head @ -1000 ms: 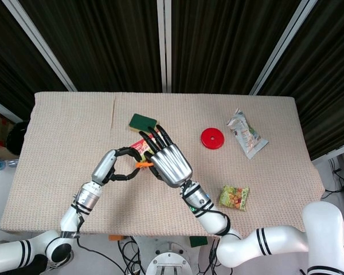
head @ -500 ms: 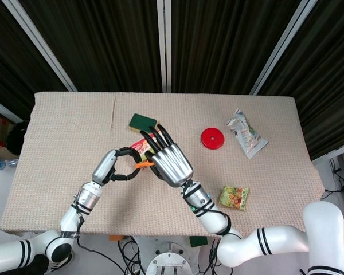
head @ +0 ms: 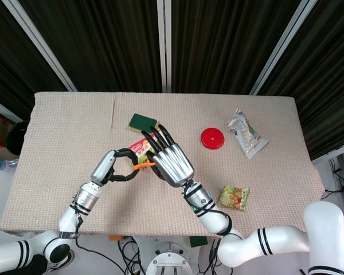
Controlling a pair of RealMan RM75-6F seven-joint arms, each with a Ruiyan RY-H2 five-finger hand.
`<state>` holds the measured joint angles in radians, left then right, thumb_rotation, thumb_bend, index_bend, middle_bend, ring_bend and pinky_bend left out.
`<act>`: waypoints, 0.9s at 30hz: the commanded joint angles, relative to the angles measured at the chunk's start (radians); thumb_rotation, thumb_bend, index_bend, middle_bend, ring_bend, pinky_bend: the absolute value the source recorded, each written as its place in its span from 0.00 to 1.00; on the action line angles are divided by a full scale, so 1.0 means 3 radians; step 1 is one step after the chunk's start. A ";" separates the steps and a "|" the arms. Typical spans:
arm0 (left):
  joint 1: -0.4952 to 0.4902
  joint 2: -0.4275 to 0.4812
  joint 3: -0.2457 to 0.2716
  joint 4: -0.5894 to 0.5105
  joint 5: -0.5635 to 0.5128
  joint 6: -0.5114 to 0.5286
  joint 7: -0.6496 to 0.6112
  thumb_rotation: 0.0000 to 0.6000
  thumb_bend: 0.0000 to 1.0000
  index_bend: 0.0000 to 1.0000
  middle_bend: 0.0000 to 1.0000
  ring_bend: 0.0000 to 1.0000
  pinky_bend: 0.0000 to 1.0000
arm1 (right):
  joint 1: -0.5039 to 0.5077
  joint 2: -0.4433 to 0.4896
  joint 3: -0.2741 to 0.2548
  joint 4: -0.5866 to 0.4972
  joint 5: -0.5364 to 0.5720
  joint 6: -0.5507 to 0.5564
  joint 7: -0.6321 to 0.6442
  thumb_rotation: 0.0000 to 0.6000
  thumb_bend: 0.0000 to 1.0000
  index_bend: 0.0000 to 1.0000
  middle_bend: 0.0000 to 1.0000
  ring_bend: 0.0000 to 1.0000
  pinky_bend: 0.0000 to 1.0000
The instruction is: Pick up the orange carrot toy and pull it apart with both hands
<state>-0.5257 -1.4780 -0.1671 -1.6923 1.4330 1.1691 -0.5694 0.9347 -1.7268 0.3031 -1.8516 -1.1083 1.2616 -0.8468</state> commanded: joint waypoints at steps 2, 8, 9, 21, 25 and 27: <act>-0.0004 0.0007 0.0004 -0.0001 0.0002 -0.0013 -0.0013 1.00 0.38 0.66 0.59 0.40 0.41 | -0.0002 0.0002 -0.0007 0.0002 0.0007 0.0001 -0.0003 1.00 0.39 0.64 0.05 0.00 0.00; -0.0009 0.0035 0.0014 -0.0003 0.0003 -0.0043 -0.0058 1.00 0.38 0.67 0.60 0.40 0.42 | -0.0028 0.0022 -0.0029 0.0007 0.0007 0.0016 0.0018 1.00 0.39 0.64 0.05 0.00 0.00; -0.0007 0.0045 0.0014 -0.0006 0.0001 -0.0044 -0.0071 1.00 0.38 0.68 0.60 0.40 0.42 | -0.0038 0.0030 -0.0036 0.0009 0.0007 0.0020 0.0028 1.00 0.39 0.64 0.05 0.00 0.00; 0.0163 0.0241 -0.0018 0.0026 -0.0112 0.0125 -0.0186 1.00 0.41 0.72 0.65 0.42 0.44 | -0.0320 0.0271 -0.0125 0.0066 -0.0041 0.0147 0.0402 1.00 0.39 0.64 0.05 0.00 0.00; 0.0230 0.0295 0.0002 0.0048 -0.0134 0.0165 -0.0215 1.00 0.41 0.72 0.65 0.42 0.44 | -0.0409 0.0366 -0.0152 0.0102 -0.0044 0.0145 0.0536 1.00 0.39 0.64 0.05 0.00 0.00; 0.0253 0.0311 0.0009 0.0050 -0.0133 0.0178 -0.0226 1.00 0.41 0.72 0.65 0.42 0.44 | -0.0441 0.0397 -0.0168 0.0113 -0.0062 0.0140 0.0590 1.00 0.39 0.64 0.05 0.00 0.00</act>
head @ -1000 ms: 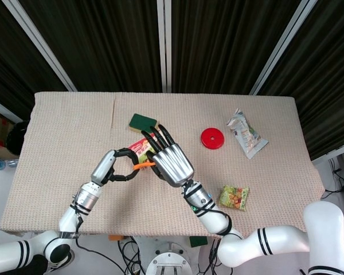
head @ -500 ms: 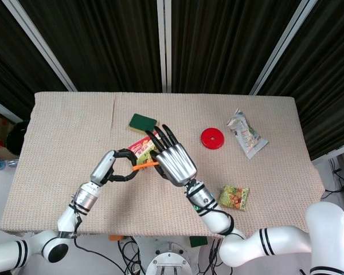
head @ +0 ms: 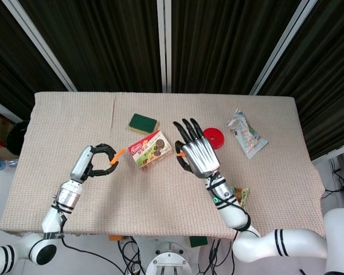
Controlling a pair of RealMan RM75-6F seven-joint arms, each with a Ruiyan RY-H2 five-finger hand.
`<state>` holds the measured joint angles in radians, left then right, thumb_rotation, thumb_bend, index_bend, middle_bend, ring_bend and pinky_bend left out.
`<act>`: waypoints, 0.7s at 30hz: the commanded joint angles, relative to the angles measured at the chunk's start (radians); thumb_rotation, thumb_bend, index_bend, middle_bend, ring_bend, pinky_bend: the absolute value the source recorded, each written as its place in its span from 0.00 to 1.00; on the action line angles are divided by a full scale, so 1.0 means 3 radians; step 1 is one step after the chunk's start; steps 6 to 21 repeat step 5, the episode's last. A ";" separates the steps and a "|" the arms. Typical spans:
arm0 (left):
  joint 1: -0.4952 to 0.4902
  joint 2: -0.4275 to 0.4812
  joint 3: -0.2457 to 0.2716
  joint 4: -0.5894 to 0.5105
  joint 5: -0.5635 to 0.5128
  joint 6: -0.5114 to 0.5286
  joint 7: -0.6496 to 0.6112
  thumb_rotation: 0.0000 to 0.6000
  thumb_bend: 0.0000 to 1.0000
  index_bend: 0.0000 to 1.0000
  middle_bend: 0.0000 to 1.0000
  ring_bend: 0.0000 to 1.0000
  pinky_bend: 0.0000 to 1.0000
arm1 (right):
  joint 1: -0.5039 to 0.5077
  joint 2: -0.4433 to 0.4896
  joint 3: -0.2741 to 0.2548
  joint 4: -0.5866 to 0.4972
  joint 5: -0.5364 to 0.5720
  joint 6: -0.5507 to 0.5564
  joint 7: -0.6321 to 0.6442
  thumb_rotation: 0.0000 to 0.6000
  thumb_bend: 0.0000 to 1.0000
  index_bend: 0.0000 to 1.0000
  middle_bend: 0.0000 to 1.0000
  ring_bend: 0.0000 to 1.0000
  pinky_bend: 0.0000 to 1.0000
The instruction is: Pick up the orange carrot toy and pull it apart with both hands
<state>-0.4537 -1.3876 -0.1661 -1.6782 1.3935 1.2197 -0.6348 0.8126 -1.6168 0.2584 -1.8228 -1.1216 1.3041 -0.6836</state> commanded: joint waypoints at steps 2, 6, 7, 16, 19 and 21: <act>0.0023 0.0018 0.0009 0.0000 0.0007 0.0014 -0.0010 1.00 0.41 0.72 0.65 0.42 0.44 | -0.0054 0.0045 -0.0029 0.0021 -0.0040 -0.0003 0.0079 1.00 0.39 0.64 0.05 0.00 0.00; 0.0026 0.0024 0.0008 -0.0013 0.0021 0.0015 0.0007 1.00 0.41 0.72 0.65 0.42 0.44 | -0.0076 0.0059 -0.0037 0.0026 -0.0072 -0.0006 0.0114 1.00 0.39 0.64 0.05 0.00 0.00; 0.0026 0.0024 0.0008 -0.0013 0.0021 0.0015 0.0007 1.00 0.41 0.72 0.65 0.42 0.44 | -0.0076 0.0059 -0.0037 0.0026 -0.0072 -0.0006 0.0114 1.00 0.39 0.64 0.05 0.00 0.00; 0.0026 0.0024 0.0008 -0.0013 0.0021 0.0015 0.0007 1.00 0.41 0.72 0.65 0.42 0.44 | -0.0076 0.0059 -0.0037 0.0026 -0.0072 -0.0006 0.0114 1.00 0.39 0.64 0.05 0.00 0.00; 0.0026 0.0024 0.0008 -0.0013 0.0021 0.0015 0.0007 1.00 0.41 0.72 0.65 0.42 0.44 | -0.0076 0.0059 -0.0037 0.0026 -0.0072 -0.0006 0.0114 1.00 0.39 0.64 0.05 0.00 0.00; 0.0026 0.0024 0.0008 -0.0013 0.0021 0.0015 0.0007 1.00 0.41 0.72 0.65 0.42 0.44 | -0.0076 0.0059 -0.0037 0.0026 -0.0072 -0.0006 0.0114 1.00 0.39 0.64 0.05 0.00 0.00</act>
